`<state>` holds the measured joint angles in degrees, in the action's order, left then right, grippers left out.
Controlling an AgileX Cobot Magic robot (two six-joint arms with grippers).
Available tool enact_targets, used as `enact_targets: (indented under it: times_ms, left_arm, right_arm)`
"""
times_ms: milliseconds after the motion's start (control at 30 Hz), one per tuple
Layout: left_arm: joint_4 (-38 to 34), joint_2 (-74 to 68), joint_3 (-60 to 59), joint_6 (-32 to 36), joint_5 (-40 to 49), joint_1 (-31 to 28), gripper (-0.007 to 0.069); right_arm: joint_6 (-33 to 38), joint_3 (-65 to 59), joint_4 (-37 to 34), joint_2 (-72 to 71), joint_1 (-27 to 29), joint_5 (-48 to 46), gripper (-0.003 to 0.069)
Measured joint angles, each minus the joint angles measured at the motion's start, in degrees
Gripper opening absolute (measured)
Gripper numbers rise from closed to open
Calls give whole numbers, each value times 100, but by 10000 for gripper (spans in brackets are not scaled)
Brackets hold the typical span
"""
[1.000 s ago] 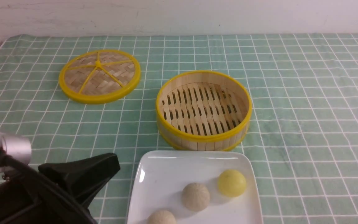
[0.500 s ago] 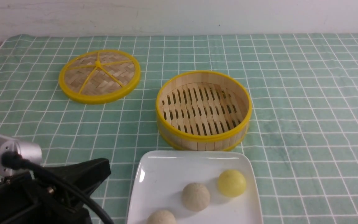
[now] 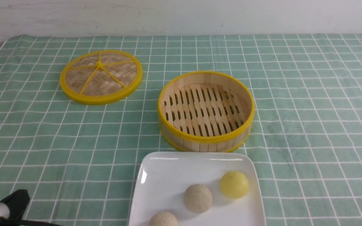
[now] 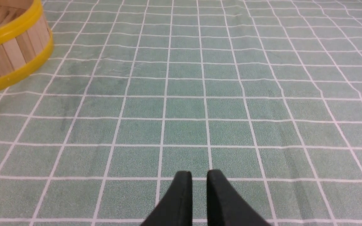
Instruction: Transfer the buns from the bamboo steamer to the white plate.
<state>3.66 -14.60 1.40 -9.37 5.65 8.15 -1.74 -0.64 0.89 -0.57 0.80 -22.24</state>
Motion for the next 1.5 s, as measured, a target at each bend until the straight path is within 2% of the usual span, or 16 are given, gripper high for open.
enact_targets:
  times_ms: [133,167,333,767,1000,1500]
  left_arm:
    - [35,789,-185,-31,523,-521,32]
    - [85,1096,-254,-37,879,-671,33]
    - [123,1510,-290,-37,1508,-899,38]
    - [139,1524,-290,-39,1522,-603,52]
    - [139,1524,-290,-39,1528,-984,56]
    - [139,1526,-290,-39,1534,-966,73]
  right_arm:
    - [0,0,0,0,0,0,105]
    - [0,0,0,0,0,0,108]
    - [0,0,0,0,0,0,115]
    - [0,0,7,0,0,0,134]
    - [0,0,7,0,0,0,136]
    - [0,0,7,0,0,0,149]
